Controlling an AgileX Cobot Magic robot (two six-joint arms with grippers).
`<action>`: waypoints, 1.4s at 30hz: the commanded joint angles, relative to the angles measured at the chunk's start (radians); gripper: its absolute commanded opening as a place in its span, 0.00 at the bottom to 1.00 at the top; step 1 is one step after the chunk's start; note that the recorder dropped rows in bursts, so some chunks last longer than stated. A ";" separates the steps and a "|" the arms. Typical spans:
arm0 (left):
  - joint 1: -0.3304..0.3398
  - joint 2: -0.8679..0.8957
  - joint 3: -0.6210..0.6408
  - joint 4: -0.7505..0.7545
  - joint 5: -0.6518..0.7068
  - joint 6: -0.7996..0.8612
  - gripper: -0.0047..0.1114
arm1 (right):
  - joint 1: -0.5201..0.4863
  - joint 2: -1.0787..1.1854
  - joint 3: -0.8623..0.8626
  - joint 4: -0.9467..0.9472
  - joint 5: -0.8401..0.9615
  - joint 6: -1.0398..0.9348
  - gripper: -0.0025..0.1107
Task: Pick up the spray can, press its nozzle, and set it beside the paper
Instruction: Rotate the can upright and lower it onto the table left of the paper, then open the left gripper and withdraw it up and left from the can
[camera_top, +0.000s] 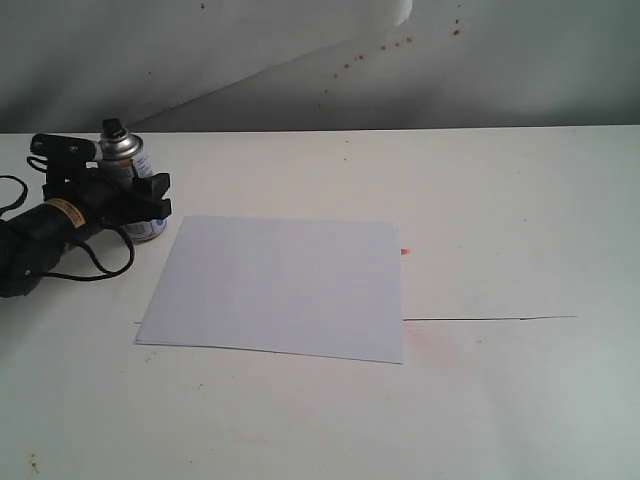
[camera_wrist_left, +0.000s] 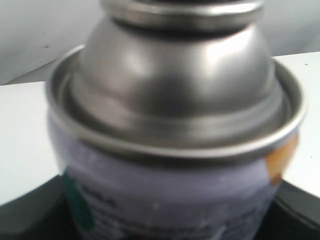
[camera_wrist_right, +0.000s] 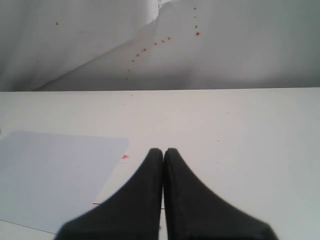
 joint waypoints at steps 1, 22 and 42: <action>0.002 -0.009 -0.003 0.005 -0.041 0.005 0.20 | -0.006 -0.004 0.002 -0.003 -0.005 0.003 0.02; 0.002 -0.027 -0.003 -0.071 -0.072 -0.015 0.79 | -0.006 -0.004 0.002 -0.003 -0.005 0.003 0.02; 0.002 -0.673 -0.003 -0.078 0.472 -0.121 0.14 | -0.006 -0.004 0.002 -0.003 -0.005 0.003 0.02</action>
